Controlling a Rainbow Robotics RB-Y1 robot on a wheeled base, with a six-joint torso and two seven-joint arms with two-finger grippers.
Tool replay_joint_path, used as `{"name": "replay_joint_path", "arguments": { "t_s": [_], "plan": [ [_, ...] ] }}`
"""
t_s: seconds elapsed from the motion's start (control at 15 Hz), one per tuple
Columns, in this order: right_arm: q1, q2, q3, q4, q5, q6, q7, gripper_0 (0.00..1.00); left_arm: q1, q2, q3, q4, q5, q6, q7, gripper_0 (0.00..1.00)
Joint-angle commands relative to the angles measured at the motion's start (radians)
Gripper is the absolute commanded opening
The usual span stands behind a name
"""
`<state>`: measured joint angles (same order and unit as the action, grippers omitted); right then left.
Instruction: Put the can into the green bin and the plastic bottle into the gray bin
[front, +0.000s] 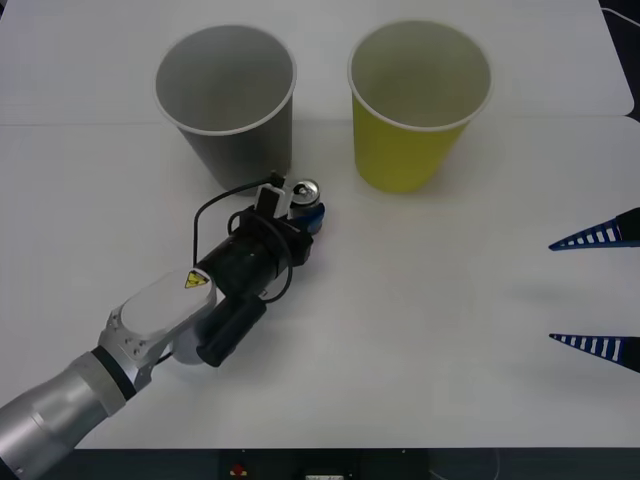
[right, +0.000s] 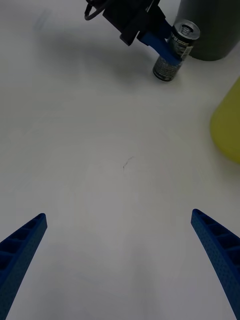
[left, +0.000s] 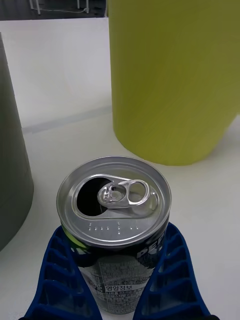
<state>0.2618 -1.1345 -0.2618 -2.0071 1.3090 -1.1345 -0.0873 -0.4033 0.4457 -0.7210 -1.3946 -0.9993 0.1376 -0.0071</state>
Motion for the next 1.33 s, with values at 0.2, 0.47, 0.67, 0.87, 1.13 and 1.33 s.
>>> {"name": "replay_joint_path", "arguments": {
  "t_s": [0.2,0.47,0.67,0.87,1.13,1.33],
  "plan": [
    [0.000,0.000,0.000,0.000,0.000,0.000,0.000,1.00,0.090,0.117,-0.003,-0.149,0.027,-0.058,0.044,0.00],
    [0.000,0.000,0.000,0.000,0.000,0.000,0.000,1.00,0.172,0.260,-0.003,-0.288,0.051,-0.125,0.090,0.00],
    [0.000,0.000,0.000,0.000,0.000,0.000,0.000,1.00,0.218,0.386,-0.003,-0.383,0.048,-0.200,0.240,0.00],
    [0.000,0.000,0.000,0.000,0.000,0.000,0.000,1.00,0.241,0.525,0.002,-0.477,0.047,-0.265,0.394,0.00],
    [0.000,0.000,0.000,0.000,0.000,0.000,0.000,1.00,0.241,0.657,0.147,-0.509,-0.038,-0.526,0.647,0.00],
    [0.000,0.000,0.000,0.000,0.000,0.000,0.000,1.00,0.241,0.663,0.331,-0.564,-0.277,-0.731,0.897,0.00]
  ]
}}
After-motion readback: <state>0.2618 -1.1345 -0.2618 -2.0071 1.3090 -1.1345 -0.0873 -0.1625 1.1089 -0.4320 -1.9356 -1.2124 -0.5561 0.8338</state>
